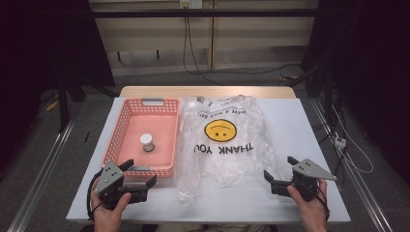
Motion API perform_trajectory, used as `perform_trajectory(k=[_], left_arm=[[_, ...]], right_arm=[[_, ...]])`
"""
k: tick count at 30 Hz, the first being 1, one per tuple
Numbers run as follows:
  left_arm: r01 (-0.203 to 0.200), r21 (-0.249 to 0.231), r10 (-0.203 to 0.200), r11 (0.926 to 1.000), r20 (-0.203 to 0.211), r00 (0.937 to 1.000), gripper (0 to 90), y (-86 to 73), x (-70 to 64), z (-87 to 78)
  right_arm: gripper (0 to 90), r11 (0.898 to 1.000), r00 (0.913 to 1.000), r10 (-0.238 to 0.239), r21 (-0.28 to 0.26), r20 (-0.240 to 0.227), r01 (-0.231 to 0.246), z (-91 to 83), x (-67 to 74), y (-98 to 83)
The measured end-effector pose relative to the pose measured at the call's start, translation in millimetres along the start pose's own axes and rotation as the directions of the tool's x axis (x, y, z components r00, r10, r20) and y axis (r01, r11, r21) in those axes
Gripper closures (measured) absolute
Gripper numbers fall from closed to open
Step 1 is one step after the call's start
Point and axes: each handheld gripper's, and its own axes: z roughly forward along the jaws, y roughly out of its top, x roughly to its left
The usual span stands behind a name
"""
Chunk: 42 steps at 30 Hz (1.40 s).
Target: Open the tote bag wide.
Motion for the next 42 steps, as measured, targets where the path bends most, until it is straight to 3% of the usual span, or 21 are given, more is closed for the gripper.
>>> perform_trajectory(k=[5, 15, 26, 29, 37, 42], left_arm=[[0.007, 0.008, -0.007, 0.9999, -0.014, 0.9999, 5.4, -0.2, -0.6, 1.3], [0.003, 0.026, -0.002, 0.9996, -0.012, 0.9999, 5.4, -0.5, -1.3, 3.8], [-0.007, 0.033, 0.007, 0.9994, 0.001, 1.0, 5.4, -1.5, -1.9, 3.8], [-0.008, 0.031, 0.008, 0.9995, 0.005, 1.0, 5.4, -1.8, -1.9, 2.7], [-0.011, 0.026, 0.011, 0.9996, 0.011, 0.9999, 5.4, -1.3, -3.6, 1.7], [-0.016, 0.028, 0.015, 0.9995, 0.016, 0.9997, 5.4, -1.2, -4.1, 2.5]], right_arm=[[4.4, 1.0, 0.9997, 0.026, 0.003, -0.001, -0.026, 4.1, 0.7, 0.8], [4.4, 0.999, 0.9987, 0.031, 0.015, -0.041, -0.031, 8.6, 5.7, 3.0], [5.4, 0.999, 0.9975, 0.003, 0.039, -0.071, -0.001, 13.7, 12.4, 5.2], [9.3, 0.998, 0.9961, -0.013, 0.054, -0.087, 0.018, 14.1, 15.9, 8.1], [10.1, 0.99, 0.9884, -0.052, 0.119, -0.143, 0.069, 20.7, 28.4, 25.4], [10.8, 0.979, 0.9712, -0.077, 0.168, -0.226, 0.116, 34.3, 40.7, 34.2]])
